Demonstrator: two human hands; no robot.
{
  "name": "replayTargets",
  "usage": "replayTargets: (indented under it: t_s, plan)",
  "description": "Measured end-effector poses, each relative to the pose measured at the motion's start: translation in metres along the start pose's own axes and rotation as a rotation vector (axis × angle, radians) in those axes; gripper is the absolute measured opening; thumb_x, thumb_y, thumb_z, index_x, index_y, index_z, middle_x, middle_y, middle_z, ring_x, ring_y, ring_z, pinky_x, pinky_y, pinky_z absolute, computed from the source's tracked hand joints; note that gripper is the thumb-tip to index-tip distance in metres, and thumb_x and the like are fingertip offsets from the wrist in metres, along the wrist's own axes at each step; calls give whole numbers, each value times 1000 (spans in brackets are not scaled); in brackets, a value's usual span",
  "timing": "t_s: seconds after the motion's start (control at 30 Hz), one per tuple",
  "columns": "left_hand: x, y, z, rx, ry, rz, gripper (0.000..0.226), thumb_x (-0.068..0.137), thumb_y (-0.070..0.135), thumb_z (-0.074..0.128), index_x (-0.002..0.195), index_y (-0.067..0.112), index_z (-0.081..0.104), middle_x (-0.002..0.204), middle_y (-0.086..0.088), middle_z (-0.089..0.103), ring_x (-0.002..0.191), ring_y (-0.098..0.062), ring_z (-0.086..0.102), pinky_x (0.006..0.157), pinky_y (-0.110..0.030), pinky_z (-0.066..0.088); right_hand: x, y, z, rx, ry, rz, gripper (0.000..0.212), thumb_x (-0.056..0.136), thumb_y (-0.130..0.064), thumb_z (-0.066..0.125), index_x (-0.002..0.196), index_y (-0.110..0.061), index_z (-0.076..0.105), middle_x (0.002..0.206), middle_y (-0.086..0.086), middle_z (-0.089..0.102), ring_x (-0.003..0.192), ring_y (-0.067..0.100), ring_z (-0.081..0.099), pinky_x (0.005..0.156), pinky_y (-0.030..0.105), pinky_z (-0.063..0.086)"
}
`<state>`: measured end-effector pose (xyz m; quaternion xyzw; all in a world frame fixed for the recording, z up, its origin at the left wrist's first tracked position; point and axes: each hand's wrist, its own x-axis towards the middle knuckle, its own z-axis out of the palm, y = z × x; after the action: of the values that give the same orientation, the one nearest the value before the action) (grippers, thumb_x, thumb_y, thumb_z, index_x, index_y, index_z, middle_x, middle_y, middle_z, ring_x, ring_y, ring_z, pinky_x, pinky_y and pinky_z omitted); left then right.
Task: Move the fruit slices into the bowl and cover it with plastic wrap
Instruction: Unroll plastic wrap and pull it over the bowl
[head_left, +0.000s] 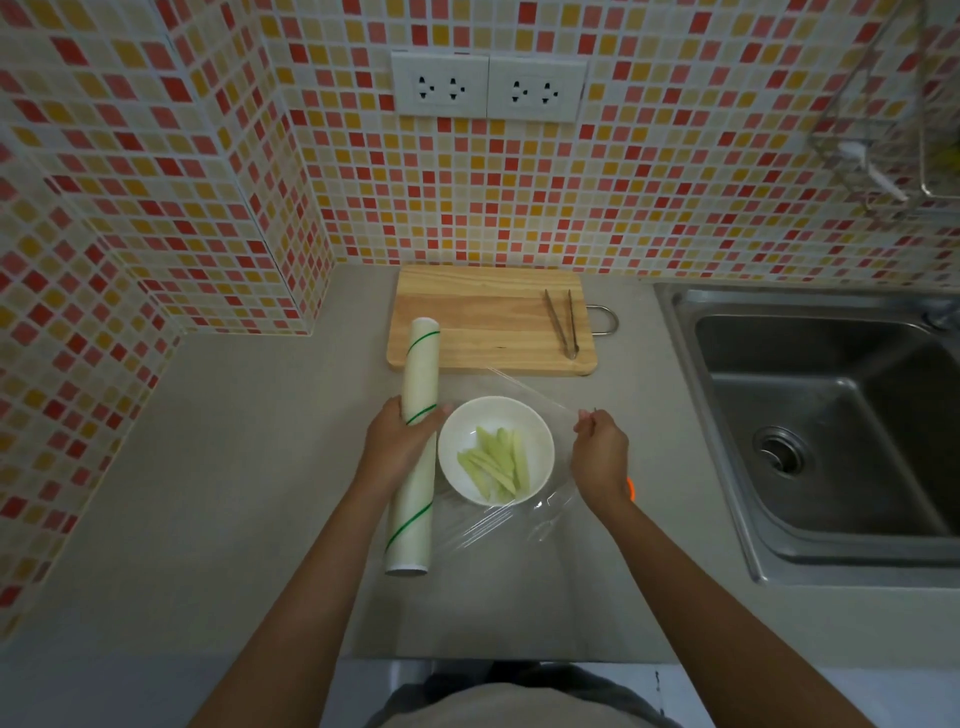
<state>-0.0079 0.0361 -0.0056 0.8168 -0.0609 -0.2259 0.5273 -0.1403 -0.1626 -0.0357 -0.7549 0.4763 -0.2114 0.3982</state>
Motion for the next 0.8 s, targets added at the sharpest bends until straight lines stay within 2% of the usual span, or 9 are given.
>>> replayTargets:
  t_s: [0.07,0.23,0.33,0.43,0.6,0.67,0.73,0.8]
  plan:
    - [0,-2,0,10,2,1,43,74,42,78,103,19,57,92,5,64,81,-11,62,65,-29,48,-2,2,2,-13,0,2,33,100,-17,39,88,4,60,90,21,68,87,35,62,75,35,44]
    - [2,-7,0,3,-6,17,27,79,29,72,101,16,63,91,-2,67,81,-19,63,67,-31,49,-1,4,1,-16,12,5,32,100,-17,40,89,4,61,90,23,68,86,37,62,70,32,39]
    - [3,-6,-3,-9,-21,56,21,78,28,73,95,18,65,84,2,68,75,-15,63,62,-27,48,-1,4,0,-24,14,8,33,101,-19,39,89,3,61,90,21,68,87,35,63,70,31,40]
    - [4,-9,-7,16,-18,100,28,75,28,77,96,17,61,83,2,67,71,-10,60,61,-25,47,-6,5,2,-61,9,20,34,100,-20,39,90,3,61,93,21,68,89,36,63,74,35,44]
    - [2,-13,-1,-22,-38,127,35,75,26,78,103,33,59,91,12,67,81,-5,64,67,-23,48,-6,7,10,-187,-82,43,33,99,-22,42,90,6,59,94,26,66,90,42,61,71,39,42]
    - [0,-13,3,-44,-41,133,35,75,27,78,103,36,58,93,13,67,83,-3,64,68,-22,48,-6,7,12,-196,-130,33,33,98,-21,44,81,4,58,89,26,66,83,38,60,65,34,36]
    - [-2,-13,4,-64,-34,133,34,75,28,78,98,42,57,93,14,67,83,-2,64,67,-20,47,-4,9,13,-155,-151,44,37,96,-19,46,63,-2,49,78,25,63,70,31,53,62,31,30]
    - [-4,-13,4,-81,-22,130,32,75,29,78,92,46,57,93,15,67,83,-2,64,67,-20,47,0,7,12,-93,-184,117,39,94,-14,46,56,-6,44,63,17,54,65,28,50,60,32,33]
